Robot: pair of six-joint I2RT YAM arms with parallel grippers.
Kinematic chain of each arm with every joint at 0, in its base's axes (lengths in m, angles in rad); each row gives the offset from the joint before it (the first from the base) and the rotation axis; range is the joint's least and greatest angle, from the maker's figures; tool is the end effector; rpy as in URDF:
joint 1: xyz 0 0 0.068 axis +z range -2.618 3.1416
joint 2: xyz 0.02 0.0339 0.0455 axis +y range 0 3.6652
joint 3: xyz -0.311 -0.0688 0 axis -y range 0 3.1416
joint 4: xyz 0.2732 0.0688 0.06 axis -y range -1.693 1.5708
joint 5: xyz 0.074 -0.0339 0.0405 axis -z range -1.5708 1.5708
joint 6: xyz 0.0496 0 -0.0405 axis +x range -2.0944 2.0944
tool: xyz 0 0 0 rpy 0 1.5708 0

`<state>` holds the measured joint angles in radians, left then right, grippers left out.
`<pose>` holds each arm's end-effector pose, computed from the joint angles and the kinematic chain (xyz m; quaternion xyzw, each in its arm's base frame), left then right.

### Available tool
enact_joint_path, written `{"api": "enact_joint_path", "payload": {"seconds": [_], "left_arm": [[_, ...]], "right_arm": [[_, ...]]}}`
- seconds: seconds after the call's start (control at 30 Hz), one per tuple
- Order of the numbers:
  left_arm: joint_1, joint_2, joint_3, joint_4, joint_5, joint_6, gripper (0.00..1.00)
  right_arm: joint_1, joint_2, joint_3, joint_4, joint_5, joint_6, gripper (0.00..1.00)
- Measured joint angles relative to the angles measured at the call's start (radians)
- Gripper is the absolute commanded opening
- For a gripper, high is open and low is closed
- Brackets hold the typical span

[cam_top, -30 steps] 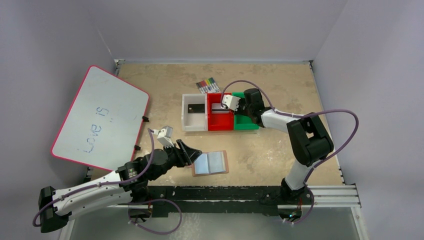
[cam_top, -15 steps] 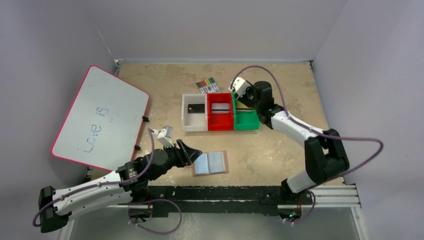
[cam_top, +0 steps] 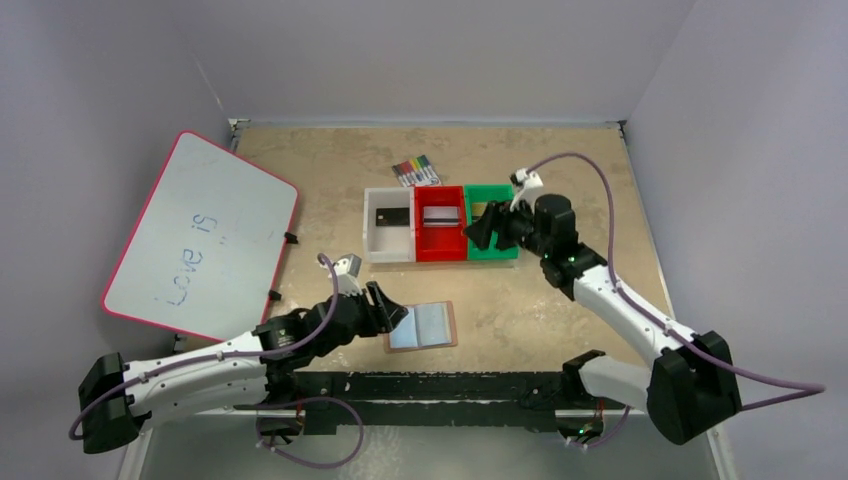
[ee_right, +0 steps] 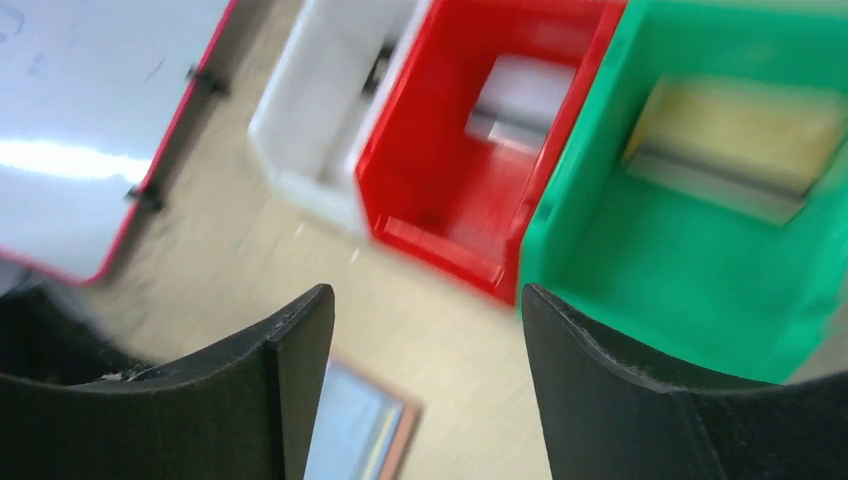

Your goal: Take the credit cards out of the card holder

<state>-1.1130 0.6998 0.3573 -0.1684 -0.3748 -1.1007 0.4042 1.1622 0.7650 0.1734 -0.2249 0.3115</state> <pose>0.0889 -0.1394 0.2198 -0.0890 0.8483 -0.3722 0.3660 0.2631 0.1246 0.3214 -0.1059 0.7726 0.2992 0.5498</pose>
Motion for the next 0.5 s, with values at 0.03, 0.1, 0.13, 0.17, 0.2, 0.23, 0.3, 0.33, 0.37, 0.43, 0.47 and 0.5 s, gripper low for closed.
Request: {"api": "enact_joint_path", "payload": {"seconds": [0.03,0.1,0.13,0.17,0.2,0.23,0.3,0.33,0.37,0.43,0.47,0.5], "left_arm": [[0.000,0.010,0.000,-0.006,-0.002,-0.006,0.53],[0.000,0.028,0.003,-0.025,-0.013,-0.014,0.53],[0.000,0.037,0.006,-0.039,-0.020,-0.016,0.52],[0.000,0.046,0.011,-0.051,-0.028,-0.019,0.53],[0.000,0.055,0.016,-0.066,-0.038,-0.023,0.52],[0.000,0.064,0.023,-0.079,-0.047,-0.024,0.53],[0.000,0.081,0.037,-0.105,-0.061,-0.026,0.52],[0.000,0.090,0.045,-0.117,-0.069,-0.029,0.53],[0.000,0.101,0.054,-0.130,-0.079,-0.032,0.52],[0.000,0.121,0.066,-0.153,-0.093,-0.034,0.53],[0.000,0.128,0.068,-0.158,-0.099,-0.036,0.52],[0.000,0.136,0.069,-0.163,-0.104,-0.037,0.52]], "right_arm": [[0.002,-0.019,-0.058,0.009,-0.038,0.064,0.65],[0.014,-0.047,-0.159,0.038,-0.091,0.175,0.65],[0.028,-0.064,-0.206,0.043,-0.105,0.227,0.65],[0.051,-0.080,-0.241,0.040,-0.106,0.269,0.65],[0.086,-0.102,-0.269,0.037,-0.101,0.308,0.65],[0.129,-0.122,-0.284,0.028,-0.096,0.344,0.64],[0.210,-0.148,-0.288,0.021,-0.079,0.396,0.62],[0.254,-0.158,-0.288,0.024,-0.072,0.423,0.62],[0.293,-0.163,-0.289,0.024,-0.063,0.449,0.61],[0.362,-0.161,-0.299,0.027,-0.043,0.495,0.60],[0.386,-0.159,-0.307,0.026,-0.032,0.512,0.60],[0.411,-0.153,-0.317,0.024,-0.022,0.531,0.59]]}}
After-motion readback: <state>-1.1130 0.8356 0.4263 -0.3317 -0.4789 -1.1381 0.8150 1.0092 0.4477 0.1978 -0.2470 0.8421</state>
